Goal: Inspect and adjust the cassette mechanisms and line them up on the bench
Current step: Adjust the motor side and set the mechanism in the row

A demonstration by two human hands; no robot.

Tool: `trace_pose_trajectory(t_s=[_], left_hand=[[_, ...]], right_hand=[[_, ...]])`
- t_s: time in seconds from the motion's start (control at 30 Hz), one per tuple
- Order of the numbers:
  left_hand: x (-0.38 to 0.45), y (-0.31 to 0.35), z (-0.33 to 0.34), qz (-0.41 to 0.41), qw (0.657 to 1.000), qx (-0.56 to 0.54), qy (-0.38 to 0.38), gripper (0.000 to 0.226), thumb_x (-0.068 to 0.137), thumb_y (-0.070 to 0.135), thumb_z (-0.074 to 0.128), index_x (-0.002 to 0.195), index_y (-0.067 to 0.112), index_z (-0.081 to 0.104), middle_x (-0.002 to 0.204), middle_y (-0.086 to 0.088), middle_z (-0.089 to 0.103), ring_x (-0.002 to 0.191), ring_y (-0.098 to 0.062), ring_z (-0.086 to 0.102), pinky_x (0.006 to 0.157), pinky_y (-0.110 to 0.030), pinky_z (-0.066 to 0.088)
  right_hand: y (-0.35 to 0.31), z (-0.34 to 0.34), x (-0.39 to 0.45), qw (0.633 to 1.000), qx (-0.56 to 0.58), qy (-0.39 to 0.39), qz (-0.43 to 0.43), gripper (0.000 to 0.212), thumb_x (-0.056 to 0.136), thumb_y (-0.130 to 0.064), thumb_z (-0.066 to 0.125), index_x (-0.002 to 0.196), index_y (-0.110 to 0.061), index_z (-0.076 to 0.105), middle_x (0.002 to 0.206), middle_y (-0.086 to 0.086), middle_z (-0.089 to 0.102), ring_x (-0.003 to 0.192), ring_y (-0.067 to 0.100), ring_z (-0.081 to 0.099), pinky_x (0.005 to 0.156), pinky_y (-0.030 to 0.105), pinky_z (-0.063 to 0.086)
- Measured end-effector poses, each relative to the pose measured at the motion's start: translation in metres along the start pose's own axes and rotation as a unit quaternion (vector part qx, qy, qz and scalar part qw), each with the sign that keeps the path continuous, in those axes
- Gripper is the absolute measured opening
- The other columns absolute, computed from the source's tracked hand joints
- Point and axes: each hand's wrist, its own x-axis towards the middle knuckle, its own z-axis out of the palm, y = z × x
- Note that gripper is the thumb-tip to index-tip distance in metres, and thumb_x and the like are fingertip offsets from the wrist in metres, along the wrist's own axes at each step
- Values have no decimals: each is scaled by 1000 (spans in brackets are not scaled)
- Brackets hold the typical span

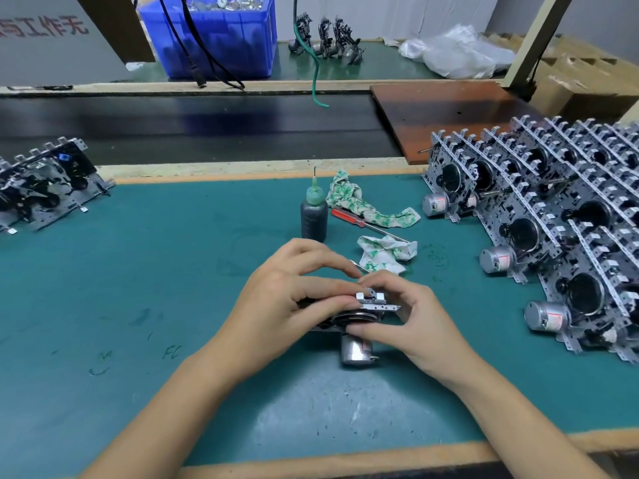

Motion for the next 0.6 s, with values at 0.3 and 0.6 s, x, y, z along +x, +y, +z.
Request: trace_pose_trajectory(t_s=[0.3,0.6], left_hand=[[-2,2,2,-13,1000,-2,12,22,86,34,58,93,24,76,97,16,68,101,-14,52,92,-21,41],[-2,-1,3,-6,1000,-9,21,18,85,32,60,94,26,75,93,15,69,99,-11,54,89,-20,43]], right_hand=[[0,-4,3,1000,10,-27,13,32,66,-1,81,86,-19,64,82,-10,66,79,5,60,77,15,45],[4,-11,-30,918,-378,79,-88,35,74,-50,66,100,-26,69,101,-21,63,97,2,54,86,24,42]])
